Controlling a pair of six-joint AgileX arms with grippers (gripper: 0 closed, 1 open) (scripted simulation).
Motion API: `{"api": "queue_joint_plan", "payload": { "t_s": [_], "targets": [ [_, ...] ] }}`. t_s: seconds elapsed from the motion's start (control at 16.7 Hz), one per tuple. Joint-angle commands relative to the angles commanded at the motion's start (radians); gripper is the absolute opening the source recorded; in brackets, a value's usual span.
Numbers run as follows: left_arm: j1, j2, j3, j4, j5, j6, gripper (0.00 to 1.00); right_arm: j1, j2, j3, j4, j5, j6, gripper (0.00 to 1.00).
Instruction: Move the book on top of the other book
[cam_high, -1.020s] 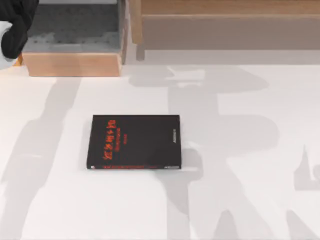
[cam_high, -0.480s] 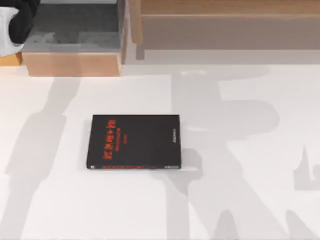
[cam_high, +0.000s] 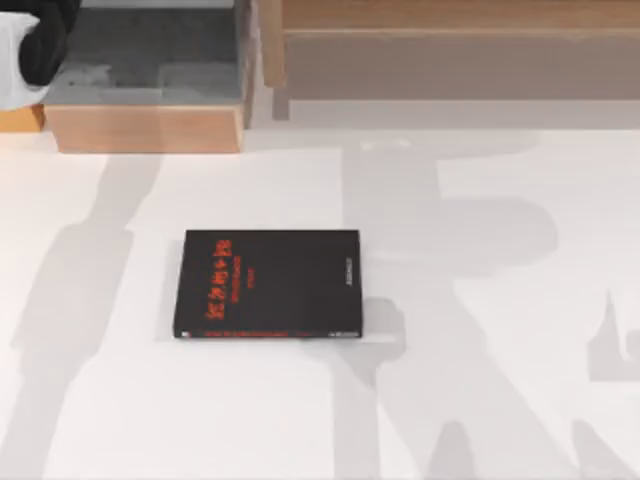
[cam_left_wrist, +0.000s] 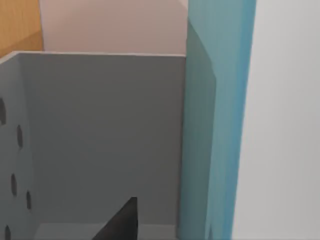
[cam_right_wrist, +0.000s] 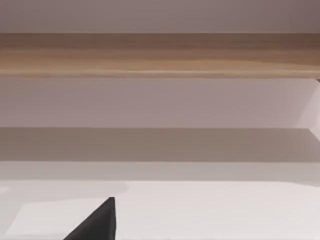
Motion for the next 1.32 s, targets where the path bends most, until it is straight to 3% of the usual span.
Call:
{"api": "queue_joint_plan", "payload": {
  "t_s": [0.54,1.32],
  "targets": [
    [0.0,0.0,0.0,0.0,0.0,0.0,0.02,0.0,0.0,0.0,0.0,0.0,0.0,1.0],
    [-0.003,-0.039,-0.021,-0.016,-0.003,0.002,0.0,0.0,0.0,0.0,0.0,0.0,0.0,1.0]
  ]
}}
